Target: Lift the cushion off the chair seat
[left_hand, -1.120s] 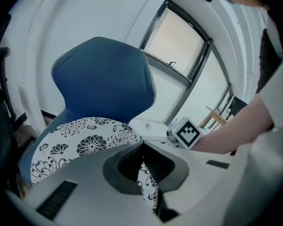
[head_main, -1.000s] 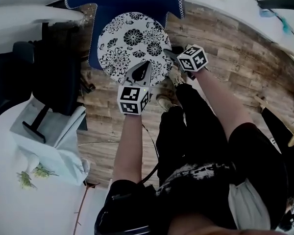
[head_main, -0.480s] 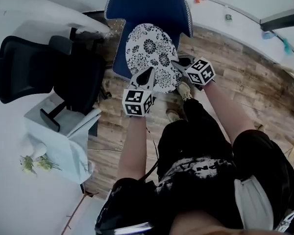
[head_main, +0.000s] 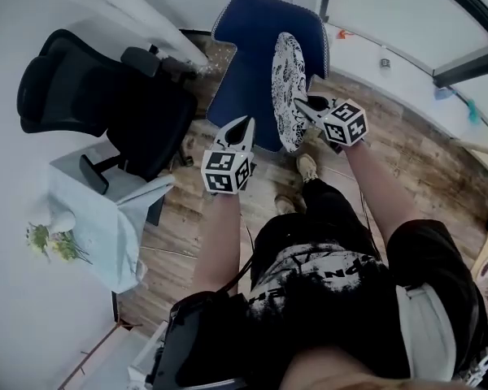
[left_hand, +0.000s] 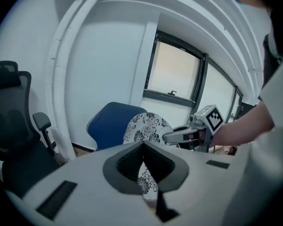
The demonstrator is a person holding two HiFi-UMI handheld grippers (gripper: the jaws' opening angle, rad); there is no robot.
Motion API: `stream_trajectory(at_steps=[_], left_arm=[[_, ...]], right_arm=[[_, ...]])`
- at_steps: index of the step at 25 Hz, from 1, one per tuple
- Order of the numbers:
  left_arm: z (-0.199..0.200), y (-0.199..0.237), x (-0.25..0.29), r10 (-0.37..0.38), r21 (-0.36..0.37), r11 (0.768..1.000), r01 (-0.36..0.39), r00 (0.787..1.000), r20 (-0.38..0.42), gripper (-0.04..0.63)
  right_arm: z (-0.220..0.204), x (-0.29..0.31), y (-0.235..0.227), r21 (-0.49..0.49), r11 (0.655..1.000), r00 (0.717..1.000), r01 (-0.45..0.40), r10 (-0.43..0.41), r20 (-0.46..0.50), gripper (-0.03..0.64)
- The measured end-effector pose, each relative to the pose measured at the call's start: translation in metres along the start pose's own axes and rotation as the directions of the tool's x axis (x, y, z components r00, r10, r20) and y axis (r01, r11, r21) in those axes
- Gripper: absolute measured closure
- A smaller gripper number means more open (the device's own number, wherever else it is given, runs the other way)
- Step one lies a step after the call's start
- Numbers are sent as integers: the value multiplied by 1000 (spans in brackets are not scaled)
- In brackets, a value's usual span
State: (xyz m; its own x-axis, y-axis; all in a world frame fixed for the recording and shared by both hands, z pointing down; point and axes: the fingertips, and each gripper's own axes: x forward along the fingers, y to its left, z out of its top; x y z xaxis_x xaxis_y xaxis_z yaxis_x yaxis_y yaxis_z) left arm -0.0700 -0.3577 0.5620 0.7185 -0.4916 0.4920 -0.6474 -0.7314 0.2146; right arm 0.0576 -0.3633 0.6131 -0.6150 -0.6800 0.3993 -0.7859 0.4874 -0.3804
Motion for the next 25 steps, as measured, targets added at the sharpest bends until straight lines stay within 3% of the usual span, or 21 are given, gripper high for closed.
stream_trajectory(at_steps=[7, 12, 25], left_arm=[[30, -7, -46, 24, 0, 1000, -24, 996, 89, 583], [54, 1, -75, 47, -8, 999, -46, 988, 146, 583], [96, -12, -142, 39, 108, 992, -69, 965, 258, 583]], right_arm=[[59, -32, 43, -174, 985, 997, 13, 1, 80, 580], [103, -52, 88, -191, 982, 983, -3, 38, 181, 580], [174, -101, 158, -269, 963, 940, -29, 118, 320, 580]])
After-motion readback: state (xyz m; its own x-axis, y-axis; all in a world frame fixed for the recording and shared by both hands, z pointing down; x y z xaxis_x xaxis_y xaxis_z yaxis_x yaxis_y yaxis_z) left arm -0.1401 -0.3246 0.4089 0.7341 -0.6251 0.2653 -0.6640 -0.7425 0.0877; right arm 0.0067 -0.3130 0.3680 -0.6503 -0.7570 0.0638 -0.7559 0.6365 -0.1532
